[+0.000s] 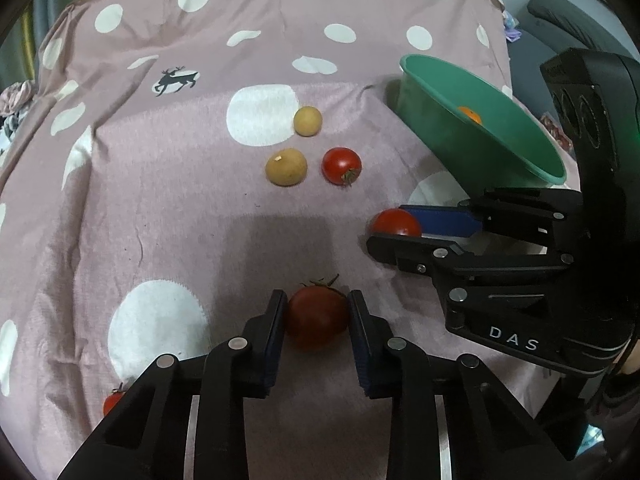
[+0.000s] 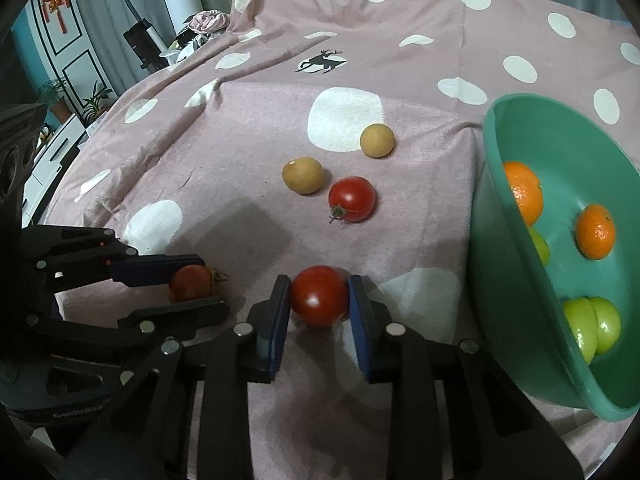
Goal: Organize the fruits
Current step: 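Grasp a red tomato with the left gripper while the right gripper grasps another, then carry both red tomatoes over the teal bowl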
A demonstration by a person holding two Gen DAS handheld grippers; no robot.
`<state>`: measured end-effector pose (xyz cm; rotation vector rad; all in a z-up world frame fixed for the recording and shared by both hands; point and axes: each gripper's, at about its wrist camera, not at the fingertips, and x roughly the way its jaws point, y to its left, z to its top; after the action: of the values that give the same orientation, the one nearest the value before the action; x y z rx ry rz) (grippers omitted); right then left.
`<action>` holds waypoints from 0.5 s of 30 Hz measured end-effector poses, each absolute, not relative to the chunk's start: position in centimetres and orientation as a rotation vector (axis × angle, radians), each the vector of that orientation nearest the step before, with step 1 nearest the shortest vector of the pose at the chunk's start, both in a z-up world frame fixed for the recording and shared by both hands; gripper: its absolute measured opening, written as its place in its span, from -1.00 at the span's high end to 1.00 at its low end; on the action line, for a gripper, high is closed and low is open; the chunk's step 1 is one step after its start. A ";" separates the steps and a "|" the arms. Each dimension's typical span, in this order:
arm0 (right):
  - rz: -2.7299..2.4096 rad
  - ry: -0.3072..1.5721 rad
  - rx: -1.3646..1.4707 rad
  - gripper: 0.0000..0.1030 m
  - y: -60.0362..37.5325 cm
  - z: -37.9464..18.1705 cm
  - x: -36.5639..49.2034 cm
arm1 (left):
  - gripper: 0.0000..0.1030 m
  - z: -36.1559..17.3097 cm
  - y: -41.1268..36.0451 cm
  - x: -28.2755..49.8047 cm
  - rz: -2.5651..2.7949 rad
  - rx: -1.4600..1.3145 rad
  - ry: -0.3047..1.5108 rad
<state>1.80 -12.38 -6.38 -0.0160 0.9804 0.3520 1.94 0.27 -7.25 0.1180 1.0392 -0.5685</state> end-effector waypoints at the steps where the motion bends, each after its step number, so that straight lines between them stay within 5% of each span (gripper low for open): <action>1: 0.354 0.980 -0.008 0.43 -12.5 -6.3 1.7 | 0.41 -7.2 0.3 1.9 -0.561 0.120 1.038; 15: 0.439 0.889 0.056 0.43 -12.3 -2.8 -1.6 | 0.41 -4.4 1.1 0.6 -0.521 0.119 0.974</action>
<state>-1.56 -12.33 -2.77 0.0557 0.8889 0.4389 0.55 1.12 -4.43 0.1190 0.9741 -0.5212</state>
